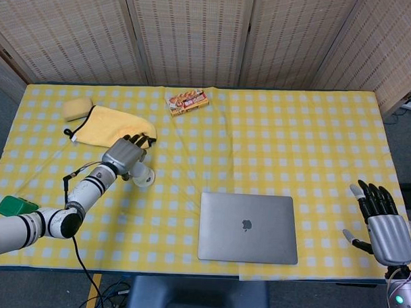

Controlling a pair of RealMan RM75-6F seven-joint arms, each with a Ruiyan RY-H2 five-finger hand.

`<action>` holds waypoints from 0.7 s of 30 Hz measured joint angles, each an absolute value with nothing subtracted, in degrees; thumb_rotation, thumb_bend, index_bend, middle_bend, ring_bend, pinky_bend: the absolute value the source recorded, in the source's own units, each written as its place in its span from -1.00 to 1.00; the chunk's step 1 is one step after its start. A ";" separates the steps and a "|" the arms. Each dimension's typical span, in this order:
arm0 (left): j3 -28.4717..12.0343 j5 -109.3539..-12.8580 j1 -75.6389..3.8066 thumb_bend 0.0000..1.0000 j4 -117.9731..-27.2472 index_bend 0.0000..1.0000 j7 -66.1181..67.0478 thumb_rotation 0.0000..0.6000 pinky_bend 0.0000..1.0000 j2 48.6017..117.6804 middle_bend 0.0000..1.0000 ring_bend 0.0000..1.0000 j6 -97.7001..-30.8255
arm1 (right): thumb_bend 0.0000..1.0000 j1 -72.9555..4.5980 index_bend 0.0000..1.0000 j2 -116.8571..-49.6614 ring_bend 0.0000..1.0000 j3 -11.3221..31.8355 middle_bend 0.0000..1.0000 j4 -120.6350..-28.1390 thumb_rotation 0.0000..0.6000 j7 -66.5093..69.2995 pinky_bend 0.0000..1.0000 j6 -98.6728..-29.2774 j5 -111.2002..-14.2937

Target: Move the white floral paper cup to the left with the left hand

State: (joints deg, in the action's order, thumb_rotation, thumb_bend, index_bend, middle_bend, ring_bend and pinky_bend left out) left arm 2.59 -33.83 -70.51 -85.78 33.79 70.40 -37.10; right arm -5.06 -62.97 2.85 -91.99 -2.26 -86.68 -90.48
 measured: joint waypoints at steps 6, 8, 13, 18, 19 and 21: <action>2.91 -33.62 -70.93 -0.49 -86.15 -0.11 33.82 1.00 -0.67 70.53 -1.00 -1.00 -37.64 | -0.63 -5.01 -1.00 -62.85 -1.00 2.88 -1.00 -91.94 1.00 -1.95 -1.00 -86.85 -90.53; 2.96 -33.43 -71.15 -0.49 -86.57 -0.11 33.99 1.00 -0.67 70.40 -1.00 -1.00 -37.94 | -0.63 -4.97 -1.00 -62.82 -1.00 2.82 -1.00 -91.95 1.00 -1.91 -1.00 -86.97 -90.72; 3.11 -32.44 -72.03 -0.49 -88.73 -0.11 35.10 1.00 -0.67 69.51 -1.00 -1.00 -39.41 | -0.63 -4.83 -1.00 -62.70 -1.00 2.58 -1.00 -92.01 1.00 -1.68 -1.00 -87.31 -91.27; 3.12 -30.27 -73.25 -0.49 -92.23 -0.12 36.87 1.00 -0.67 67.99 -1.00 -1.00 -41.73 | -0.63 -4.70 -1.00 -62.47 -1.00 2.43 -1.00 -92.07 1.00 -1.16 -1.00 -87.71 -91.77; 3.10 -29.78 -73.52 -0.49 -92.93 -0.12 37.26 1.00 -0.67 67.70 -1.00 -1.00 -42.24 | -0.63 -4.64 -1.00 -62.40 -1.00 2.38 -1.00 -92.07 1.00 -1.01 -1.00 -87.90 -91.96; 2.99 -28.56 -74.20 -0.49 -94.53 -0.12 38.21 1.00 -0.67 67.02 -1.00 -1.00 -43.48 | -0.63 -4.53 -1.00 -62.28 -1.00 2.31 -1.00 -92.09 1.00 -0.71 -1.00 -88.21 -92.22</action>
